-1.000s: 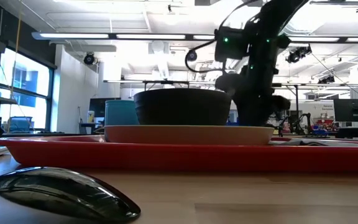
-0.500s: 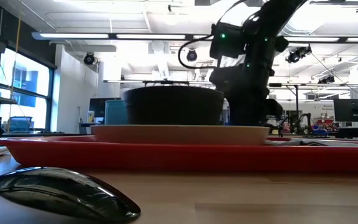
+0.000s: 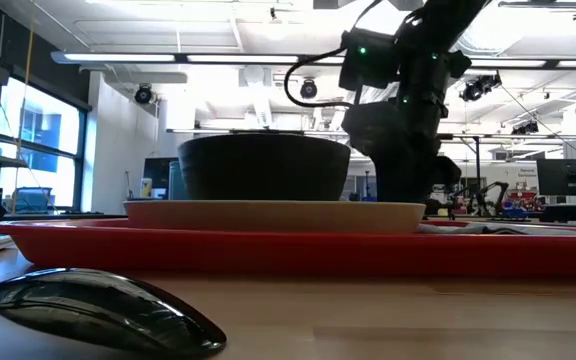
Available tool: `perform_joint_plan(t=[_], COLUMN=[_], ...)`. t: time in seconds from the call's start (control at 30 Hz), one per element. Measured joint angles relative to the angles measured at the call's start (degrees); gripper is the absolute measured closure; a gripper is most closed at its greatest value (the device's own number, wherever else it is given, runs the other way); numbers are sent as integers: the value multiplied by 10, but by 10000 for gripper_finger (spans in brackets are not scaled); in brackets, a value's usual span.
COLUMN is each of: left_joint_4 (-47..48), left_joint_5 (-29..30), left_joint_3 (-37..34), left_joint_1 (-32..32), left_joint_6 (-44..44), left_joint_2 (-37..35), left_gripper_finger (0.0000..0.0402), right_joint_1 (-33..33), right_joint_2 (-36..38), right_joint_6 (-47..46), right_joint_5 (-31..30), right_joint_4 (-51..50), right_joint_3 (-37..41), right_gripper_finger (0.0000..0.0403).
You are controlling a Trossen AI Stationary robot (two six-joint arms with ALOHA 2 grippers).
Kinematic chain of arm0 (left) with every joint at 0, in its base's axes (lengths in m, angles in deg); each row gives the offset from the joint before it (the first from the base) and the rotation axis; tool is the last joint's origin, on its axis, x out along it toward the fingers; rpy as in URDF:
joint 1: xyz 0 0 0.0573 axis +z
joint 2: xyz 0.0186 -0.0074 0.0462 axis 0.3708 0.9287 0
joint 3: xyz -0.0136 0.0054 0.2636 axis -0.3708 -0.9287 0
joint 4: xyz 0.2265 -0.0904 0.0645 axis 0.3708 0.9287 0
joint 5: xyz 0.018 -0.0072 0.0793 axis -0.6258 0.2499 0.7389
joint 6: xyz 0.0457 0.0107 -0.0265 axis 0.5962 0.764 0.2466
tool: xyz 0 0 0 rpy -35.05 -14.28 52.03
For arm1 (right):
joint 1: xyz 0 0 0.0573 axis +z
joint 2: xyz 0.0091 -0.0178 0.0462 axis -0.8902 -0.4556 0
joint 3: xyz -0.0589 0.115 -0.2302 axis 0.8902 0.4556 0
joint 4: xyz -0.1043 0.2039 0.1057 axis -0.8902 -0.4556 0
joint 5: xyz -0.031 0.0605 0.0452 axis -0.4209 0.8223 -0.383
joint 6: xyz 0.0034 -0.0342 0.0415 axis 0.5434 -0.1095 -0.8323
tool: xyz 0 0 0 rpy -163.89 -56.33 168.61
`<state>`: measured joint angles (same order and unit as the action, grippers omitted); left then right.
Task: Set up tray
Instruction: Put the blue fork on the gray napkin
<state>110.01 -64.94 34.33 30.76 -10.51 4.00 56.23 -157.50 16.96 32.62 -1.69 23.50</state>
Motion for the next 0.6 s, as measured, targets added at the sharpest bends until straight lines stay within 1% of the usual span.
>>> perform_joint_plan(t=[0.17, 0.4, 0.6], left_joint_4=[14, 22, 24], left_joint_5=[1, 14, 14], left_joint_3=[-1, -1, -1], left_joint_1=[0, 0, 0], left_joint_6=[0, 0, -5], left_joint_2=[-6, -30, -41], left_gripper_finger=[245, 245, 245], right_joint_1=[-13, -16, -12], right_joint_2=[33, 97, 119], right_joint_6=[-8, -13, -34], right_joint_5=[4, -37, -49], right_joint_4=[2, -10, -14], right_joint_3=[0, 0, 0], right_gripper_finger=[274, 274, 274])
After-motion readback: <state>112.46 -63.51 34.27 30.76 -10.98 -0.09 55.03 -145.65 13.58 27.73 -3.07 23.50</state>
